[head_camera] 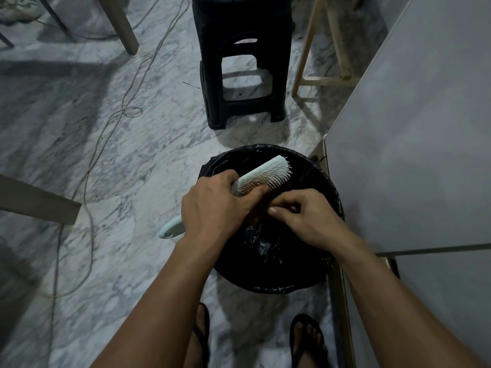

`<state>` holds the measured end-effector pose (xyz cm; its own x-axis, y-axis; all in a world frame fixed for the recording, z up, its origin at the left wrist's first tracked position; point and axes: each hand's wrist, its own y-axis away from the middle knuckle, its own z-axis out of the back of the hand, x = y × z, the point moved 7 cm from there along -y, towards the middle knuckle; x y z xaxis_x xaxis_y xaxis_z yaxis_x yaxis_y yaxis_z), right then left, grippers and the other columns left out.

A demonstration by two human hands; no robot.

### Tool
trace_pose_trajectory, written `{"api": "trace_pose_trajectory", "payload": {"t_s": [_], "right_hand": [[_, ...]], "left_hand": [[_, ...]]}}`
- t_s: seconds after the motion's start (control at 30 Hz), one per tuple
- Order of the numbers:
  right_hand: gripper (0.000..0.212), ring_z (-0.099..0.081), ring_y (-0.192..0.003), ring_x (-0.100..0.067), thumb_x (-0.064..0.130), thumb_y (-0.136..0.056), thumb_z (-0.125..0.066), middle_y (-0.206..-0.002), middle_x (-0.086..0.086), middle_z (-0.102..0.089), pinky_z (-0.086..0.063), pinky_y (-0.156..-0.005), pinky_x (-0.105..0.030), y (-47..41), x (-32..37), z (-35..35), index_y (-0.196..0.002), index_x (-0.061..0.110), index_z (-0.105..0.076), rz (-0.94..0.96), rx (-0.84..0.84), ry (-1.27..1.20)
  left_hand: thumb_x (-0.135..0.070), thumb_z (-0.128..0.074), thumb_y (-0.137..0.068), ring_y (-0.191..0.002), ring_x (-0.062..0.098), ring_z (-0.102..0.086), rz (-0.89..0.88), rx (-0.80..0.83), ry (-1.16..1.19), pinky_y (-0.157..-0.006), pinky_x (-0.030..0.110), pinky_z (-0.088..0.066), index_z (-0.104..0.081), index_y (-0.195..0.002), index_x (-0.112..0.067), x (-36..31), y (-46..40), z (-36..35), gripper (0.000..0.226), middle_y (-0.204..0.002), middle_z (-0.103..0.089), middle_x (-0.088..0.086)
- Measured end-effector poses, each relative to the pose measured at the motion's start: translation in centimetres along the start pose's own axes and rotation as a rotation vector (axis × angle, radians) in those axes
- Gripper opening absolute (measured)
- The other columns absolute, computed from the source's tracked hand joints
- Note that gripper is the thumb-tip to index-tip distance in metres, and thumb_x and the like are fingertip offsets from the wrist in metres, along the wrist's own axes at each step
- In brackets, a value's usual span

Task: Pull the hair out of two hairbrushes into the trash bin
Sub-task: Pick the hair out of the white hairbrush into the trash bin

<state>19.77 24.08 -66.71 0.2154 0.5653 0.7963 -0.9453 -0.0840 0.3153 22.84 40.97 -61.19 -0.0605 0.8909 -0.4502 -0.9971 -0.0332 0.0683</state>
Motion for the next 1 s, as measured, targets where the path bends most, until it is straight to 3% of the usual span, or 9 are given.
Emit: {"api": "trace_pose_trajectory", "payload": {"t_s": [0.17, 0.3, 0.53, 0.63, 0.73, 0.83, 0.93, 1.0], "right_hand": [[0.011, -0.064, -0.079, -0.006, 0.028, -0.086, -0.065, -0.082, 0.011, -0.07, -0.05, -0.073, -0.025, 0.2, -0.1, 0.6, -0.077, 0.032, -0.07, -0.06, 0.011, 0.152], [0.01, -0.063, -0.082, -0.014, 0.029, -0.086, -0.065, -0.085, 0.007, -0.07, -0.052, -0.076, -0.032, 0.5, -1.2, 1.8, -0.077, 0.03, -0.07, -0.142, -0.004, 0.359], [0.012, -0.06, -0.081, -0.022, 0.022, -0.088, -0.06, -0.084, 0.002, -0.065, -0.051, -0.076, -0.035, 0.7, -3.2, 1.9, -0.077, 0.025, -0.065, -0.29, 0.05, 0.504], [0.018, -0.062, -0.098, -0.017, 0.018, -0.078, -0.071, -0.097, 0.008, -0.065, -0.051, -0.083, -0.035, 0.5, -2.9, 1.4, -0.073, 0.028, -0.057, -0.244, 0.071, 0.262], [0.035, -0.055, -0.121, -0.008, -0.007, -0.073, -0.07, -0.13, 0.004, -0.061, -0.052, -0.092, -0.034, 0.7, -0.9, -0.2, -0.08, 0.02, -0.049, -0.16, 0.207, -0.296], [0.038, -0.062, -0.116, -0.01, -0.018, -0.077, -0.062, -0.125, -0.004, -0.067, -0.053, -0.079, -0.023, 0.9, 0.5, -2.1, -0.094, 0.011, -0.046, -0.152, 0.309, -0.595], [0.046, -0.068, -0.108, -0.023, -0.013, -0.08, -0.064, -0.113, -0.014, -0.072, -0.054, -0.09, -0.035, 1.0, 0.7, -3.3, -0.118, 0.002, -0.043, -0.17, 0.34, -0.628], [0.053, -0.069, -0.104, -0.026, -0.007, -0.081, -0.067, -0.105, -0.016, -0.074, -0.051, -0.095, -0.041, 1.1, 0.7, -3.7, -0.127, 0.005, -0.043, -0.17, 0.356, -0.554]], "left_hand": [[-0.077, -0.058, -0.073, -0.069, 0.024, -0.06, 0.03, -0.014, -0.028, -0.056, 0.032, -0.039, -0.063, -0.078, -0.022, 0.6, -0.3, 0.4, 0.056, -0.064, -0.06, -0.002], [-0.076, -0.056, -0.076, -0.074, 0.028, -0.061, 0.081, -0.049, -0.063, -0.06, 0.033, -0.039, -0.066, -0.085, -0.023, 1.7, -0.7, 1.2, 0.054, -0.072, -0.065, 0.002], [-0.075, -0.057, -0.076, -0.076, 0.029, -0.063, 0.074, -0.045, -0.039, -0.061, 0.034, -0.042, -0.066, -0.084, -0.023, 1.3, -0.3, 1.0, 0.053, -0.073, -0.066, 0.003], [-0.076, -0.058, -0.075, -0.07, 0.026, -0.061, 0.026, -0.036, 0.01, -0.058, 0.033, -0.042, -0.064, -0.08, -0.022, 0.4, -0.2, 0.8, 0.054, -0.066, -0.062, -0.001], [-0.076, -0.06, -0.073, -0.064, 0.021, -0.06, -0.014, -0.033, 0.054, -0.053, 0.032, -0.041, -0.064, -0.077, -0.021, -0.2, -0.1, 0.6, 0.055, -0.061, -0.06, -0.001], [-0.077, -0.059, -0.072, -0.06, 0.018, -0.058, -0.042, -0.041, 0.101, -0.05, 0.031, -0.037, -0.063, -0.074, -0.019, -0.5, 0.0, 0.3, 0.058, -0.058, -0.059, -0.001], [-0.078, -0.059, -0.071, -0.058, 0.015, -0.056, -0.033, -0.041, 0.129, -0.048, 0.03, -0.034, -0.061, -0.071, -0.019, -0.4, 0.0, 0.2, 0.059, -0.057, -0.058, -0.001], [-0.077, -0.059, -0.071, -0.057, 0.014, -0.056, -0.026, -0.048, 0.126, -0.048, 0.03, -0.034, -0.061, -0.071, -0.019, -0.3, -0.1, 0.2, 0.058, -0.057, -0.057, -0.001]]}}
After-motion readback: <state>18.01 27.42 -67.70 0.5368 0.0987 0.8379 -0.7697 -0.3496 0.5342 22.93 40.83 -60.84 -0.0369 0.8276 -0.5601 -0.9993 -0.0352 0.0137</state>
